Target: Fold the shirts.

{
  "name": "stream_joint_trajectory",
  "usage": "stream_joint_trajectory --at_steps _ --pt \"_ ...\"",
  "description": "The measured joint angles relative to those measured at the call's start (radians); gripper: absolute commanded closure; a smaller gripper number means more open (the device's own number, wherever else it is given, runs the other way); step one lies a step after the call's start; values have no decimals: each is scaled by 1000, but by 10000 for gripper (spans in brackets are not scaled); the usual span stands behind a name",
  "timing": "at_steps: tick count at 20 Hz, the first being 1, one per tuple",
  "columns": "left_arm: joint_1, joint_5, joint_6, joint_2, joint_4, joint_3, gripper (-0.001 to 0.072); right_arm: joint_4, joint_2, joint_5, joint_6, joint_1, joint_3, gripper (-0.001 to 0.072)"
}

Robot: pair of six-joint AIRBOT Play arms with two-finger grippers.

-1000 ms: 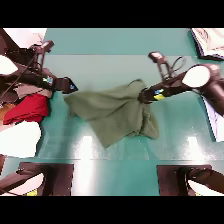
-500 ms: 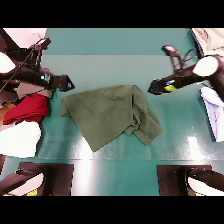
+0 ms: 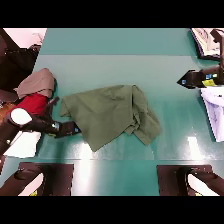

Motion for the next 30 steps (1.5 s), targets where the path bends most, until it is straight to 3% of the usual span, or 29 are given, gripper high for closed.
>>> stream_joint_trajectory --at_steps 6,14,20,21,23,24,30 --pt "-112 109 -23 19 -92 -135 41 0 8 -11 0 -18 0 368" --pt "-372 238 -144 20 -129 -169 41 1 8 -25 -1 -20 0 367" --pt "-458 364 -196 -5 -169 -172 42 1 8 -28 0 -20 0 367" --pt "-463 378 -198 -17 -183 -171 70 1 8 -28 0 -20 0 367" --pt "-468 408 -198 -41 -198 -174 523 2 8 -28 0 -20 0 368" --pt "-470 416 -197 -51 -199 -175 679 1 8 -28 0 -20 0 367" --pt "-442 418 -143 -59 -231 -69 684 2 9 2 -1 -68 -23 367"
